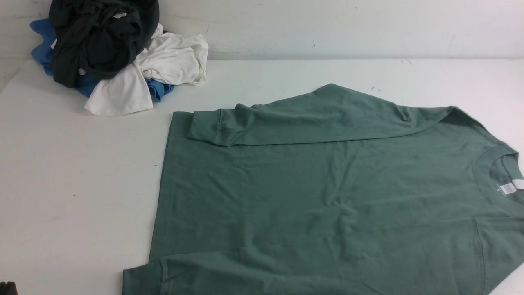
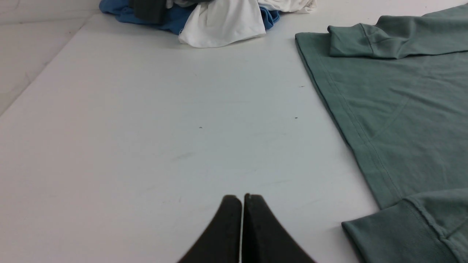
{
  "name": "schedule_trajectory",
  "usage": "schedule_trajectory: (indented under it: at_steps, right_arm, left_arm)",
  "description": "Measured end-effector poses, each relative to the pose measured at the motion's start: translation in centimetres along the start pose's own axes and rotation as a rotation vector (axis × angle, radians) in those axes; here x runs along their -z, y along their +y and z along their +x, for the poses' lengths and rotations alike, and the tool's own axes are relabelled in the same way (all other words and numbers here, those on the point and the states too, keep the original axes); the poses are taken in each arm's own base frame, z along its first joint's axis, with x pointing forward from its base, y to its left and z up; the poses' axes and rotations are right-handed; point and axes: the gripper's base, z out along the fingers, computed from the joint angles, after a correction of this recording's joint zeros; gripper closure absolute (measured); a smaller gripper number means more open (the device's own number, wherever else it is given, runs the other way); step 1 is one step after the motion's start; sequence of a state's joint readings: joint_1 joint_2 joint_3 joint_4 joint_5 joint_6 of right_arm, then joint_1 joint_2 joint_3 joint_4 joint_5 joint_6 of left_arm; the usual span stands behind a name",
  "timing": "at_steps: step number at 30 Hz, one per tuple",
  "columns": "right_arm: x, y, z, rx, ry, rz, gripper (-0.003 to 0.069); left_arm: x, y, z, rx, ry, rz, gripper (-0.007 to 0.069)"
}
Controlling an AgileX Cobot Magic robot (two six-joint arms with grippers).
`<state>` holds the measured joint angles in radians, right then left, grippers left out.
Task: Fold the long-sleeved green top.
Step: Use the left arm to clamp the cuff closest to it
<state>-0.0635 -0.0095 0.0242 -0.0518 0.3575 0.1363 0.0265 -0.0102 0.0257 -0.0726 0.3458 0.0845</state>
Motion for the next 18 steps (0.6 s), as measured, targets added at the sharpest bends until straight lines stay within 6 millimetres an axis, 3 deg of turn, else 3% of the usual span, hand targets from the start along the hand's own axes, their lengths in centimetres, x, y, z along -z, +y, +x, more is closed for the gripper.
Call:
schedule_trajectory:
  at_steps: [18]
  right_arm:
    - [0.00,0.00,0.00,-0.001,0.000,0.000,0.0673]
  left_arm:
    - [0.00,0.01,0.00,0.012,0.000,-0.001,0.0631]
